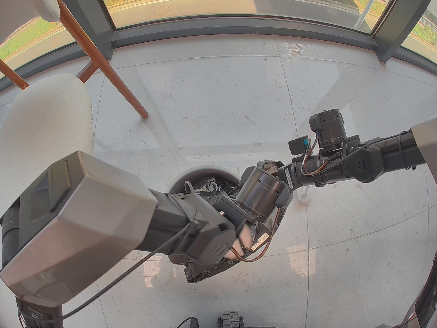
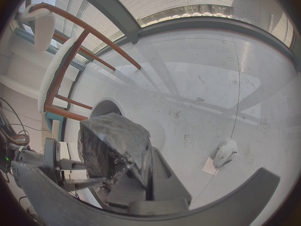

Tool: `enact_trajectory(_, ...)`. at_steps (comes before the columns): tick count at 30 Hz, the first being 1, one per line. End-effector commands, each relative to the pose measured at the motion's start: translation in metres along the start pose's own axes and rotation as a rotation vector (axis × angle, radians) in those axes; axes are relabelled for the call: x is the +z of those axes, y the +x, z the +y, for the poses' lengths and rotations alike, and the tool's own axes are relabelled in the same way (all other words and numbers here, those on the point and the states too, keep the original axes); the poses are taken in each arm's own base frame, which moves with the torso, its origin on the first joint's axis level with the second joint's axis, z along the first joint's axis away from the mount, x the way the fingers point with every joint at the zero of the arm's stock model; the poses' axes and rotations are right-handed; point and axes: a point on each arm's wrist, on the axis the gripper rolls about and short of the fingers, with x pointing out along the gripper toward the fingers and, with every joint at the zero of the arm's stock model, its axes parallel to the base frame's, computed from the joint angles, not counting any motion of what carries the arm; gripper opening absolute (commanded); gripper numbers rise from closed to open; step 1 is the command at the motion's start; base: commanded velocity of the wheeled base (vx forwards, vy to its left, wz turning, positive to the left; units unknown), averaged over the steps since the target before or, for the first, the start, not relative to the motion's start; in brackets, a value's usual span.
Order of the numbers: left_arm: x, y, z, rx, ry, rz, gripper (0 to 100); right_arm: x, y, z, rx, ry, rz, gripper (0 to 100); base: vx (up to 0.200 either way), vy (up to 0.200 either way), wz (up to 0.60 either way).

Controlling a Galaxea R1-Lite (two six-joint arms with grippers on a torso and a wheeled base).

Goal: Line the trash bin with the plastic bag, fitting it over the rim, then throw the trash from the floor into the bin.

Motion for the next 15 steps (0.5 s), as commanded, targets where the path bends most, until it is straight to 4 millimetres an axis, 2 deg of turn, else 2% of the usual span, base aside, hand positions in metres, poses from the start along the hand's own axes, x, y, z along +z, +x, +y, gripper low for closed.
enact_trajectory(1,0.000,-0.010,0.007,-0.002,-0.007,-0.008,0,0.000,-0.002,-0.004,-0.007,0.005,-0.004,0,0.000,0.000,0.00)
enact_trajectory(5,-0.002,-0.022,0.034,0.023,-0.042,-0.010,0,0.001,-0.004,-0.006,-0.009,0.009,-0.009,0,0.000,0.000,0.00)
enact_trajectory(6,-0.002,-0.022,0.034,0.023,-0.042,-0.010,0,0.001,-0.004,-0.006,-0.009,0.009,-0.009,0,0.000,0.000,0.00)
enact_trajectory(9,0.002,-0.033,0.060,0.037,-0.087,-0.042,0,0.003,-0.007,-0.001,0.000,0.001,-0.015,0,0.000,0.000,0.00)
enact_trajectory(10,0.002,-0.033,0.061,0.039,-0.089,-0.044,0,0.003,-0.007,-0.001,0.002,-0.001,-0.015,0,0.000,0.000,0.00)
enact_trajectory(11,0.006,-0.040,0.075,0.060,-0.111,-0.064,0,0.004,-0.007,0.000,0.004,-0.003,-0.017,0,0.000,0.000,0.00)
enact_trajectory(13,0.007,-0.043,0.081,0.067,-0.111,-0.068,0,0.004,-0.006,0.001,0.005,-0.004,-0.017,0,0.000,0.000,0.00)
enact_trajectory(14,0.009,-0.051,0.105,0.104,-0.106,-0.069,0,0.004,-0.005,0.004,0.013,-0.008,-0.016,0,0.000,0.000,0.00)
enact_trajectory(15,0.010,-0.053,0.112,0.114,-0.104,-0.073,0,0.004,-0.004,0.006,0.017,-0.011,-0.014,0,0.000,0.000,0.00)
